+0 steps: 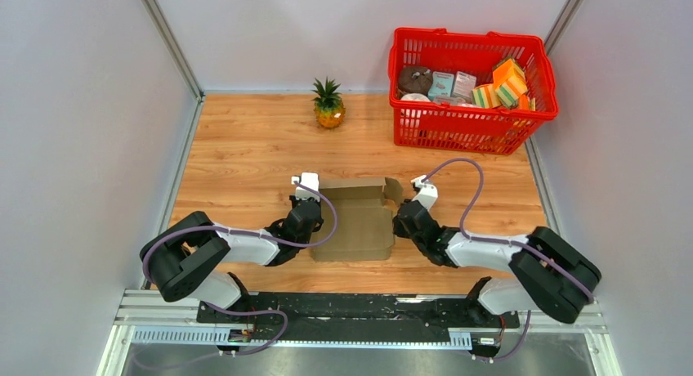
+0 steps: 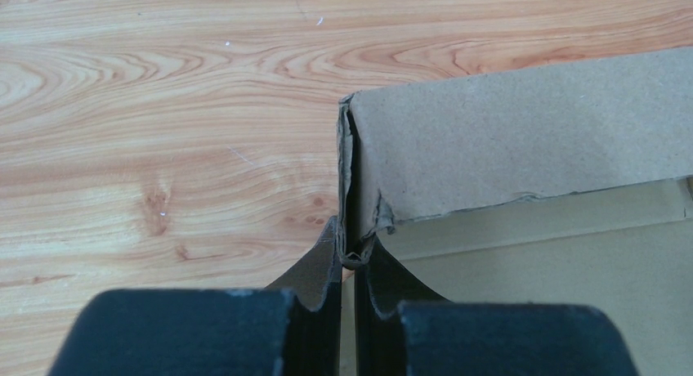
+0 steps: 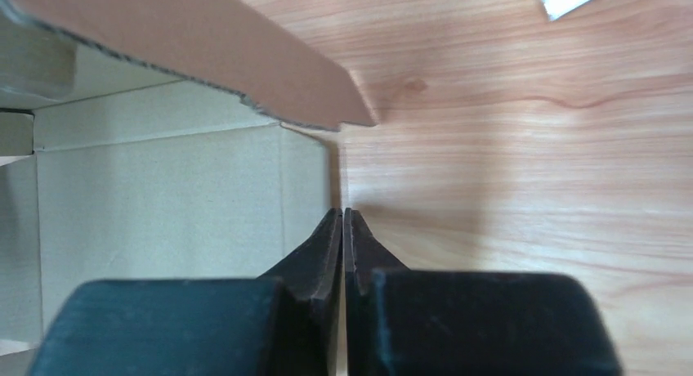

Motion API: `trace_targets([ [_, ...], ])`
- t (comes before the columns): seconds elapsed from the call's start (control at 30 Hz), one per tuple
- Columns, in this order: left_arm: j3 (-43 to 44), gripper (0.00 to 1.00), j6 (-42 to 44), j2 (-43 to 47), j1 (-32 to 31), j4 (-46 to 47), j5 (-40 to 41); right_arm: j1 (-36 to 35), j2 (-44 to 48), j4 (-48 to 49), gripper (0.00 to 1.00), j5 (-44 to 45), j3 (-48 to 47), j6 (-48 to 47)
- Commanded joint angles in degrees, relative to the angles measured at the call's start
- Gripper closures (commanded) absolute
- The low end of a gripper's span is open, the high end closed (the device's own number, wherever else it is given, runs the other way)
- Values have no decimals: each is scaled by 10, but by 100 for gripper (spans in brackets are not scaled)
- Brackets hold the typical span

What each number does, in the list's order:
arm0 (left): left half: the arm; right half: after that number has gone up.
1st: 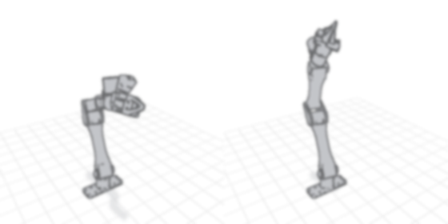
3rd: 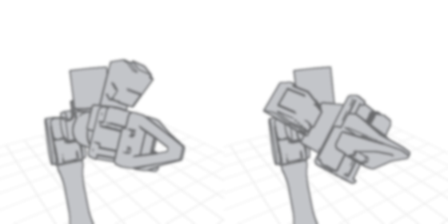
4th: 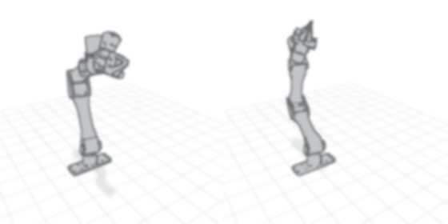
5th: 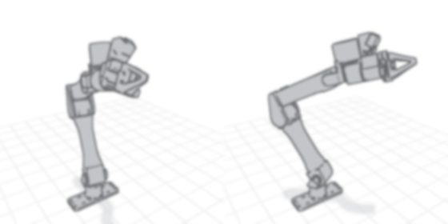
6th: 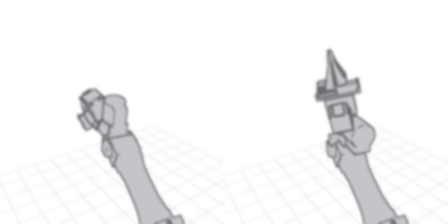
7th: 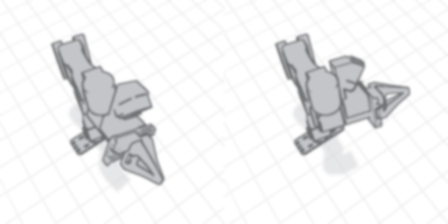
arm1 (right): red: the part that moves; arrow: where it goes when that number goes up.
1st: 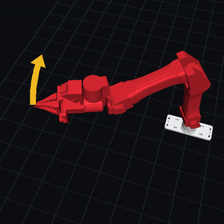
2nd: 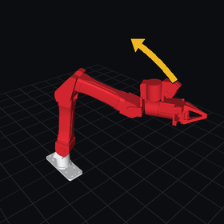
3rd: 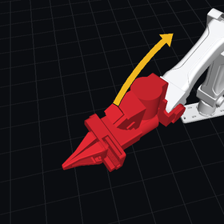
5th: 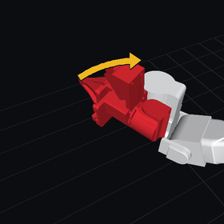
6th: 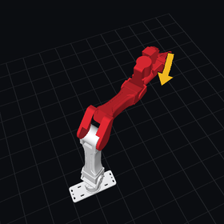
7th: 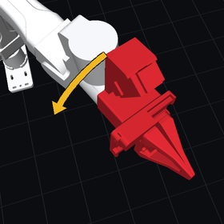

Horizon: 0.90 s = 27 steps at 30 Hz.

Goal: Fold the paper box

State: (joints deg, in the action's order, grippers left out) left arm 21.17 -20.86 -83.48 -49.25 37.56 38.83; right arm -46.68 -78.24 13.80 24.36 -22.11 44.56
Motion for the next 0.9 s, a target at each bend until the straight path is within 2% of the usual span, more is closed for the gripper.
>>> trace_targets([
  [0.0,-7,100,-6,-5,-1,-35,-31,44,94,-80,88,-6,2,-18],
  [0.03,-6,100,-6,-5,-1,-35,-31,56,122,-82,82,-46,1,-55],
  [0.07,-6,100,-7,-5,-1,-35,-32,68,134,-99,67,-62,-8,-69],
  [0.17,-6,100,-8,-7,-1,-34,-33,101,159,-120,35,-97,-31,-125],
  [0.3,-7,100,-7,-4,-1,-33,-33,106,143,-105,31,-127,-53,-175],
  [0.4,-9,100,-7,-3,-1,-33,-33,106,105,-77,32,-131,-72,-203],
  [0.5,-8,100,-8,-2,-2,-34,-36,105,69,-65,37,-114,-96,-219],
  [0.6,-7,100,-7,-1,-1,-35,-38,100,48,-74,51,-102,-121,-221],
  [0.63,-6,100,-7,-1,-2,-35,-38,96,48,-81,60,-97,-125,-221],
  [0.7,-8,100,-8,-1,-1,-35,-39,79,53,-101,70,-85,-140,-211],
  [0.77,-7,100,-8,-3,-1,-35,-38,64,56,-127,75,-66,-153,-184],
  [0.8,-7,100,-7,-1,-1,-35,-38,61,59,-153,82,-62,-161,-177],
  [0.87,-6,100,-7,0,-1,-35,-38,48,67,-163,86,-56,-165,-163],
])
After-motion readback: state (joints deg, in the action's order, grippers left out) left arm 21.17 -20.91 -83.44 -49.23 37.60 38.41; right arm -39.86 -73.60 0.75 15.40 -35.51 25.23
